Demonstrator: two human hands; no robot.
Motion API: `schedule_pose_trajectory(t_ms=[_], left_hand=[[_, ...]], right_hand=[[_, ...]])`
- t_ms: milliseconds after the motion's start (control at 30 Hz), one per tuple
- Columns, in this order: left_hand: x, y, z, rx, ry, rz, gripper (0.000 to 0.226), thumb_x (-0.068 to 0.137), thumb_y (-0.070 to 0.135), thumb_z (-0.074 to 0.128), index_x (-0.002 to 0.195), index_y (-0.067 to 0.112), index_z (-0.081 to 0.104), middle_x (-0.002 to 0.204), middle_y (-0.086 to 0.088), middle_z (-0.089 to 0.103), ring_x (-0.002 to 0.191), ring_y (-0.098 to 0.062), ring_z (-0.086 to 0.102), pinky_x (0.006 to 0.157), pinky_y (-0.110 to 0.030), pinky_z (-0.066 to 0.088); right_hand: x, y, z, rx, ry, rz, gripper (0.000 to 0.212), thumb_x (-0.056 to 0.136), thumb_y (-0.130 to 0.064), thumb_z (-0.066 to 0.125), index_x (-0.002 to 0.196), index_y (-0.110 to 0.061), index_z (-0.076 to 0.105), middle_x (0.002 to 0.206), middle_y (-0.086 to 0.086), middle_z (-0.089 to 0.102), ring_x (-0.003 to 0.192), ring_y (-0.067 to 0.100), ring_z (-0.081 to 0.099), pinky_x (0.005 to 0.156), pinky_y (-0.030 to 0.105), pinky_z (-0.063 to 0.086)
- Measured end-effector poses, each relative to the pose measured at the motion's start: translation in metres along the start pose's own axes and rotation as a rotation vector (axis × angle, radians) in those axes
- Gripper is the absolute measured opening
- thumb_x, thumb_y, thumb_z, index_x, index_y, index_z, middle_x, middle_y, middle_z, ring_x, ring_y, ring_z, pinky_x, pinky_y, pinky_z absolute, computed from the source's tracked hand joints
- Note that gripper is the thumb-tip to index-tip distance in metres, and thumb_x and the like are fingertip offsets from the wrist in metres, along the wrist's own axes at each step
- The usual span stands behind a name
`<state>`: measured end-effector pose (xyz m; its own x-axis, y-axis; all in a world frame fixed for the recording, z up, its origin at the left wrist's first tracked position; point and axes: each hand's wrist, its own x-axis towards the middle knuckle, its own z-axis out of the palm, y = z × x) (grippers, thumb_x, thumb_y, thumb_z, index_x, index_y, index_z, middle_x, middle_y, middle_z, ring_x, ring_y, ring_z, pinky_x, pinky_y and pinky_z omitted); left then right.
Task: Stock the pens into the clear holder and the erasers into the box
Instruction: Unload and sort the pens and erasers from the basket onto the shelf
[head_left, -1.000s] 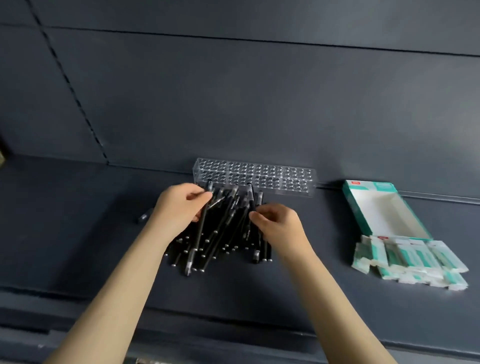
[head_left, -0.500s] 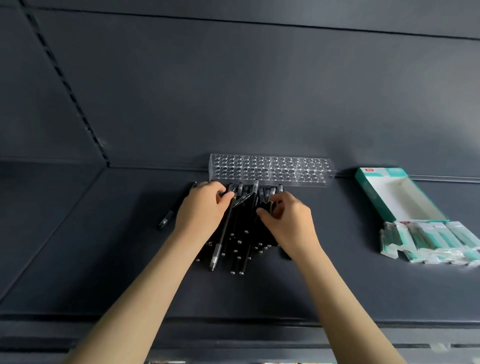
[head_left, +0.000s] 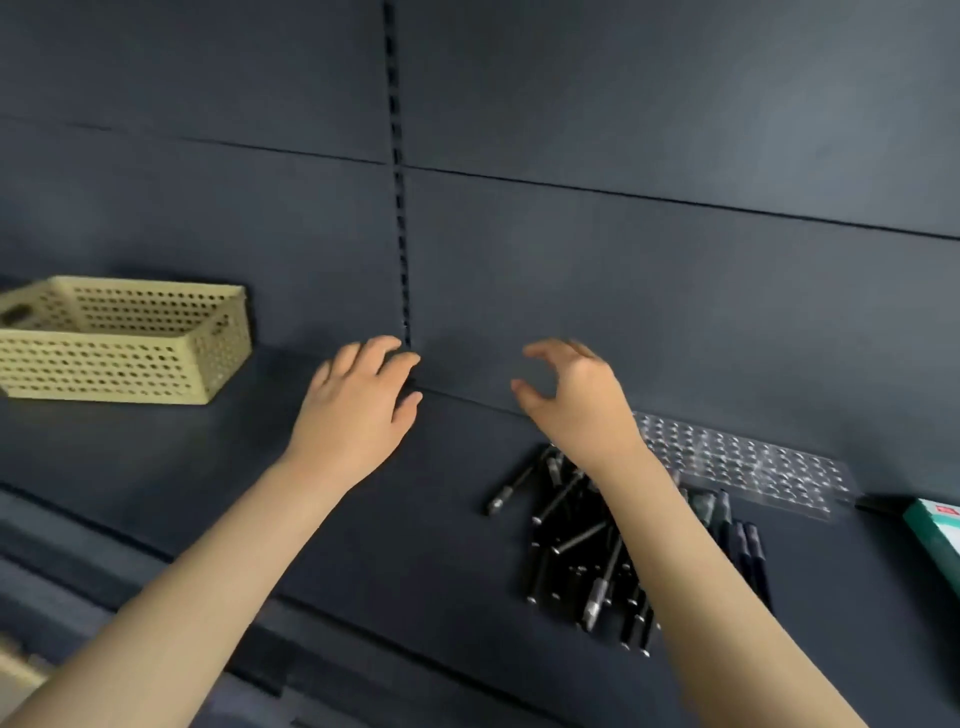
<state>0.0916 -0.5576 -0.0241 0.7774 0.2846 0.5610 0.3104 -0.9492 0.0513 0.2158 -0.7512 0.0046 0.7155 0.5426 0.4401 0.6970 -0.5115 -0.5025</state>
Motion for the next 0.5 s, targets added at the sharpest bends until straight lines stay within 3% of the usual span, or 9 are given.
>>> schedule_pose_trajectory(t_ms=[200, 500], left_hand=[[-0.007, -0.156, -0.05, 0.105, 0.016, -0.146, 0.042, 0.092, 0.035, 0.058, 0.131, 0.018, 0.059, 0.138, -0.002, 0.05, 0.124, -0.028, 0.045, 0.102, -0.048, 0.041], [-0.007, -0.401, -0.063, 0.137, -0.123, -0.246, 0.043, 0.096, 0.038, 0.051, 0.135, 0.02, 0.054, 0.145, -0.003, 0.044, 0.131, -0.028, 0.04, 0.107, -0.049, 0.037]], right_hand=[[0.059, -0.123, 0.086, 0.09, -0.101, -0.231, 0.038, 0.093, -0.032, 0.063, 0.128, -0.016, 0.059, 0.127, 0.001, 0.06, 0.12, 0.022, 0.053, 0.102, 0.042, 0.044], [0.135, -0.283, 0.255, 0.076, -0.178, -0.274, 0.035, 0.094, -0.029, 0.06, 0.127, -0.015, 0.059, 0.13, 0.002, 0.059, 0.12, 0.023, 0.053, 0.102, 0.039, 0.044]])
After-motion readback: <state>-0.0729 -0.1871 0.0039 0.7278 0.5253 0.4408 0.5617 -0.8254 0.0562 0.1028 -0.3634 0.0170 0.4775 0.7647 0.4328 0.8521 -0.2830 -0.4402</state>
